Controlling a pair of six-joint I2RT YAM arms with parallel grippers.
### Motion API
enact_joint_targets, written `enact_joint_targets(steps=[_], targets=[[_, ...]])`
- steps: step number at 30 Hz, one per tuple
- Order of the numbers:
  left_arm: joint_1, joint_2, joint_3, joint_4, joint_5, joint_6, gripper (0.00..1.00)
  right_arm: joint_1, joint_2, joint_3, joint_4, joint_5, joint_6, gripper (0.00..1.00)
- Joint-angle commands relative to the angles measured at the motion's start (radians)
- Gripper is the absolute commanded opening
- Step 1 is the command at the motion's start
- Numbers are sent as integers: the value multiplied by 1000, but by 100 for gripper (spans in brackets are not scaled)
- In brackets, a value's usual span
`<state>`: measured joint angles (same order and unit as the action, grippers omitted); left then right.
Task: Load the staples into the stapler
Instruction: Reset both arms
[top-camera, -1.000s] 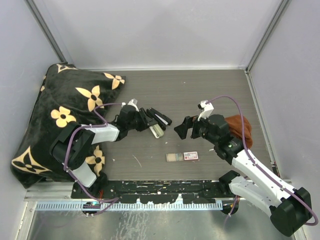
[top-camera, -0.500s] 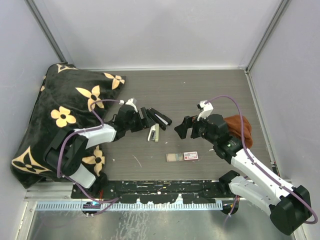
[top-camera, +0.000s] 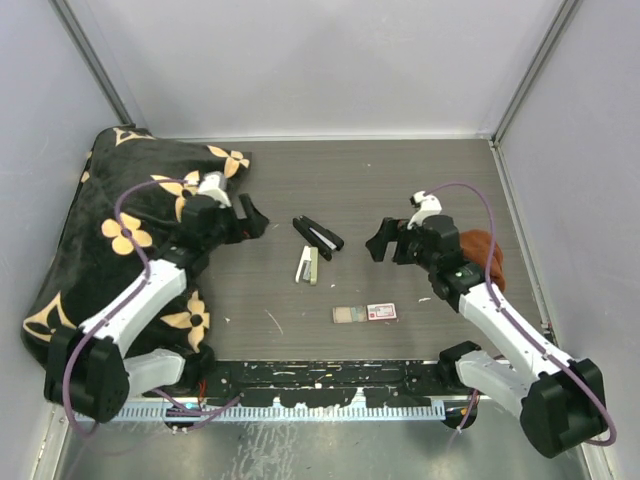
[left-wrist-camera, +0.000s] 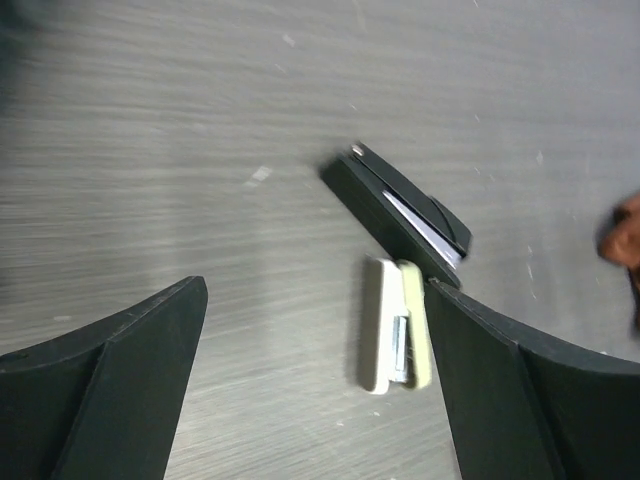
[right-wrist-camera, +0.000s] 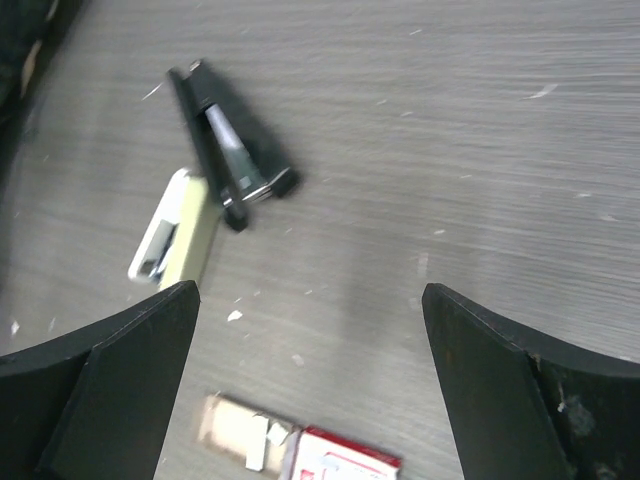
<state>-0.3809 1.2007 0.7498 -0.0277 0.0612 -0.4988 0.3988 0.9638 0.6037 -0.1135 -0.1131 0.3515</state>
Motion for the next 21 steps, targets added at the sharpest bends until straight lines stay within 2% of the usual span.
enact_joint_targets(steps=[1,6,10,13,16,18,21], targets=[[206,-121,-7,-75,25,103,93,-149,-4,31,44,27,-33,100],[456,-274,-150,25,45,128,96,-388,-49,-71,196,13,-29,100],[470,-454,-358,239,-110,191,95,-449,-145,-234,436,149,-83,100],[469,-536,-494,379,-156,205,95,-449,-159,-340,594,238,-108,100],[465,-523,-592,470,-205,215,96,-449,-123,-470,831,264,-137,100],[465,-477,-600,524,-229,200,97,-449,-70,-546,1003,276,-155,100],[461,-388,-585,578,-217,202,97,-449,21,-567,1090,276,-170,100]])
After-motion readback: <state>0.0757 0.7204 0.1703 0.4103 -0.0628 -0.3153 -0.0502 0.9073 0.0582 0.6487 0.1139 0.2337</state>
